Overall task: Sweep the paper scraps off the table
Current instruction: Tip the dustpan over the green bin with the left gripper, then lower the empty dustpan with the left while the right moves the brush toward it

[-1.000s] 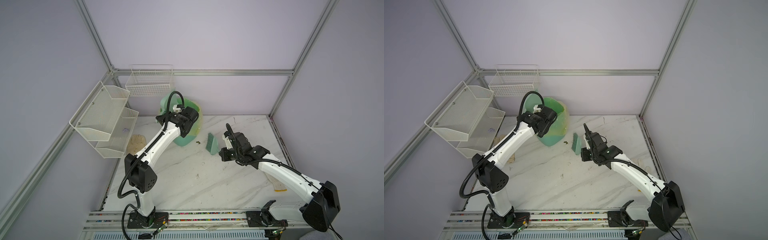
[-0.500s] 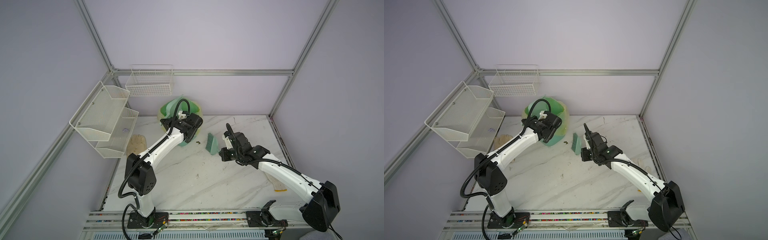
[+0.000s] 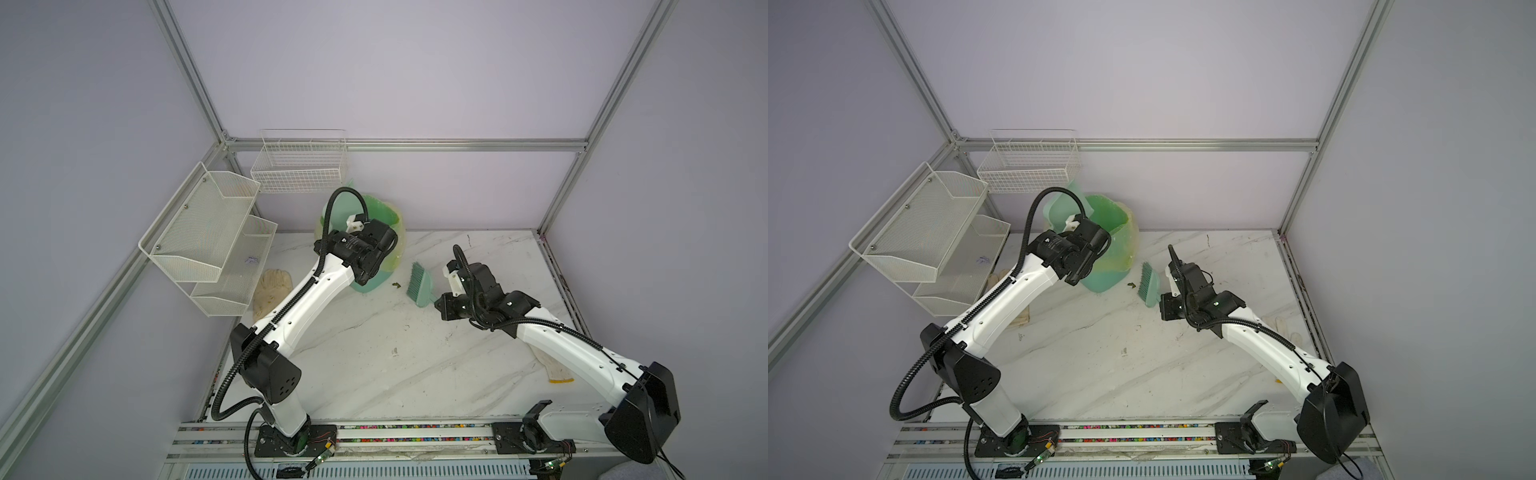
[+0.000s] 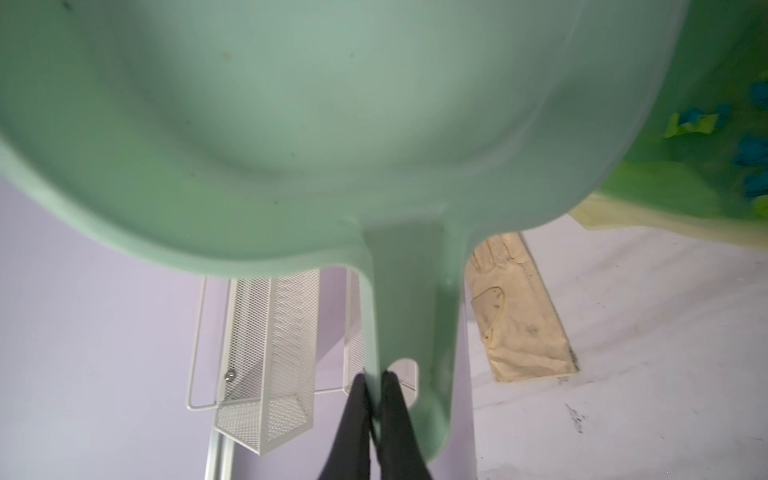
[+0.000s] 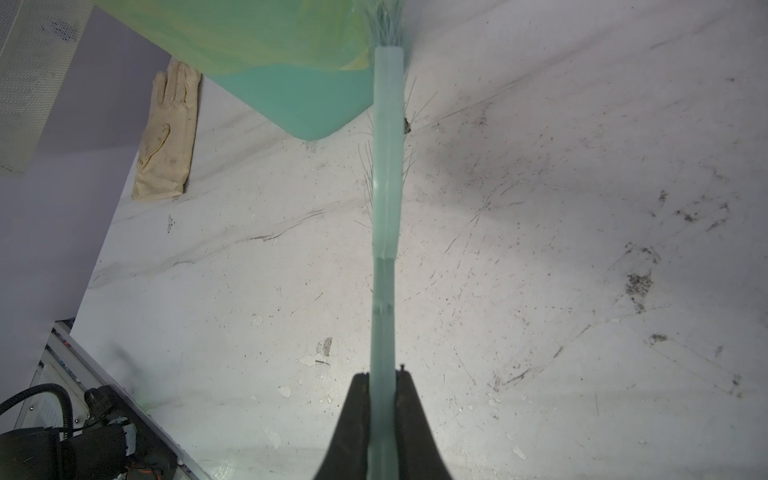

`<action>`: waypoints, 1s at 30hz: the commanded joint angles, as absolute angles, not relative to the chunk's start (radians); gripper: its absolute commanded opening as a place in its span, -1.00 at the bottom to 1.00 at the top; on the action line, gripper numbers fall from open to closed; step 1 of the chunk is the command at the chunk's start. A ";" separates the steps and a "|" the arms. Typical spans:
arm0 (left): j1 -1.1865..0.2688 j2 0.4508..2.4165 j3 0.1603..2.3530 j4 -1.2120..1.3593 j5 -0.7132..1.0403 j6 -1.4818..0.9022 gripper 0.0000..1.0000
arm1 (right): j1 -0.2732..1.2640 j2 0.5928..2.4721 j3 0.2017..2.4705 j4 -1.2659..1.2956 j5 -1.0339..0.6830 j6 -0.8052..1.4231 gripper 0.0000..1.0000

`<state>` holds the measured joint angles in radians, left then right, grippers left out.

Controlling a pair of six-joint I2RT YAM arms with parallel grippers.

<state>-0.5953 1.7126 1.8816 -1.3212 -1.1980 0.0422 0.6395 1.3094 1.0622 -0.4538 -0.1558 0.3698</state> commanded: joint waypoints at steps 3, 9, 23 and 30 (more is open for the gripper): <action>-0.600 1.681 2.073 -1.511 -1.012 -0.184 -1.00 | 0.631 1.278 1.045 -0.405 -0.117 0.404 -1.00; -0.638 1.700 2.196 -1.609 -0.854 -0.251 -1.00 | 0.621 1.281 1.055 -0.402 -0.121 0.413 -1.00; -0.728 1.749 2.237 -1.648 -0.604 -0.308 -1.00 | 0.491 1.251 1.036 -0.399 -0.220 0.429 -1.00; -0.790 1.775 2.250 -1.608 -0.466 -0.313 -1.00 | 0.448 1.239 1.033 -0.410 -0.238 0.452 -1.00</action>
